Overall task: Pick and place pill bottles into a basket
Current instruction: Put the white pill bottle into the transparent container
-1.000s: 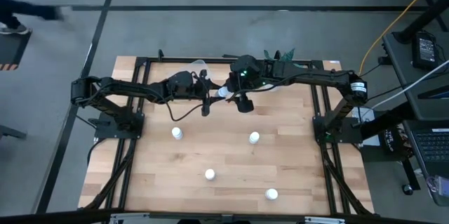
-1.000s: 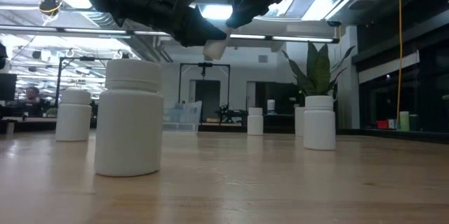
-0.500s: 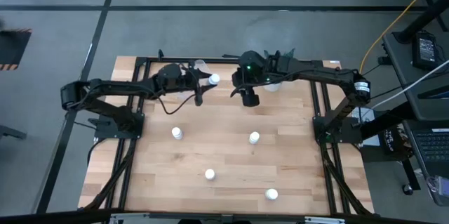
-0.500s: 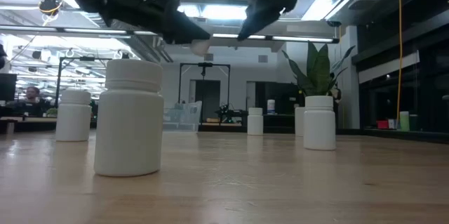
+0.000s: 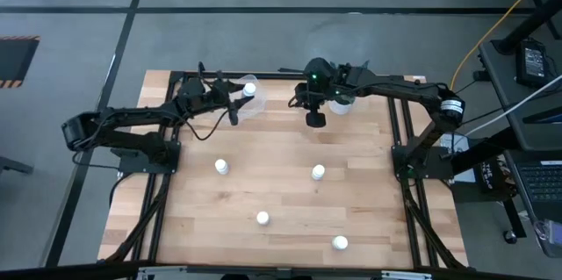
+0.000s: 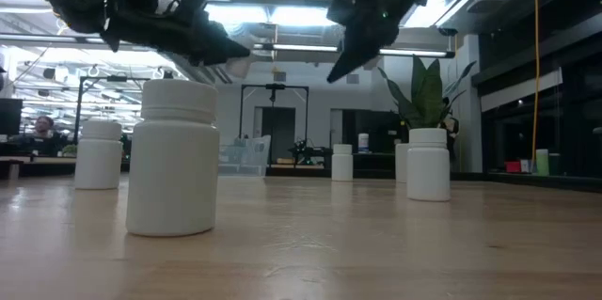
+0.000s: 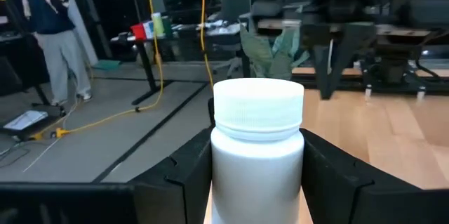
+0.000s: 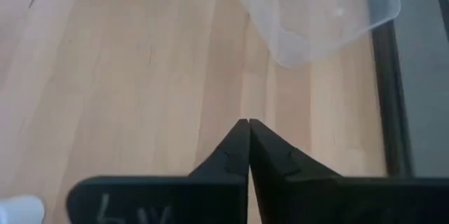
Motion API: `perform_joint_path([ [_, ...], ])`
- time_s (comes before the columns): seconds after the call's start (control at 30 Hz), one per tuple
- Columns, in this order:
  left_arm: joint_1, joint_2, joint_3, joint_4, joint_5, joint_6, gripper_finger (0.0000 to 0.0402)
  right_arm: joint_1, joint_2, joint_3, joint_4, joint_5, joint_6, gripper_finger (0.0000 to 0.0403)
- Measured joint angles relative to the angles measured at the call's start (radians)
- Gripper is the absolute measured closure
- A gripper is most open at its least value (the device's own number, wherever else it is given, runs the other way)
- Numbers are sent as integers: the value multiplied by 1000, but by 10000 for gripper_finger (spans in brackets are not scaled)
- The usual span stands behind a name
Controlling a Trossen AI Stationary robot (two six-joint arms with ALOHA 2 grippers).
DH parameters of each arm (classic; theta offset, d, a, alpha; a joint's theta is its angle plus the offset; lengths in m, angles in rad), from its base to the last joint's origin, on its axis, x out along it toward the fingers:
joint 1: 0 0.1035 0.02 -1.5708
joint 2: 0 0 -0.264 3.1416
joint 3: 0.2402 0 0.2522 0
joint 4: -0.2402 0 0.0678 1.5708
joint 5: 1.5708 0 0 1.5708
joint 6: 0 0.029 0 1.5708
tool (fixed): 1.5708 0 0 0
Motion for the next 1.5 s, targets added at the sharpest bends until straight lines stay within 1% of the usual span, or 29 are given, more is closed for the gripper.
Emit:
perform_joint_path([
  [0.1,28,0,-26,11,2,-10,232,-10,0,-46,18,-8,28,397],
  [0.23,63,1,-41,20,3,-36,232,-10,-10,-114,101,-11,52,399],
  [0.4,90,2,-41,22,3,-44,232,-15,-81,-292,395,-12,82,400],
  [0.57,106,19,-41,20,2,-53,232,-30,-175,-476,650,-20,173,401],
  [0.73,110,72,-41,34,1,-53,232,-28,-234,-605,823,-66,205,401],
  [0.9,110,127,-41,93,-5,-53,232,-27,-247,-615,838,-65,218,401],
  [1.03,111,166,-41,129,-69,-56,232,-19,-244,-615,805,-66,233,401],
  [1.13,111,206,-41,161,-80,-78,232,-19,-243,-615,801,-66,233,401],
  [1.2,110,243,-41,182,-82,-81,232,-19,-243,-615,800,-65,232,401],
  [1.3,107,313,-41,254,-124,-102,232,-19,-243,-615,801,-65,231,401],
  [1.4,107,377,-41,338,-131,-107,231,-19,-243,-615,800,-65,232,401],
  [1.5,107,424,-41,374,-146,-114,231,-19,-243,-615,799,-65,232,401],
])
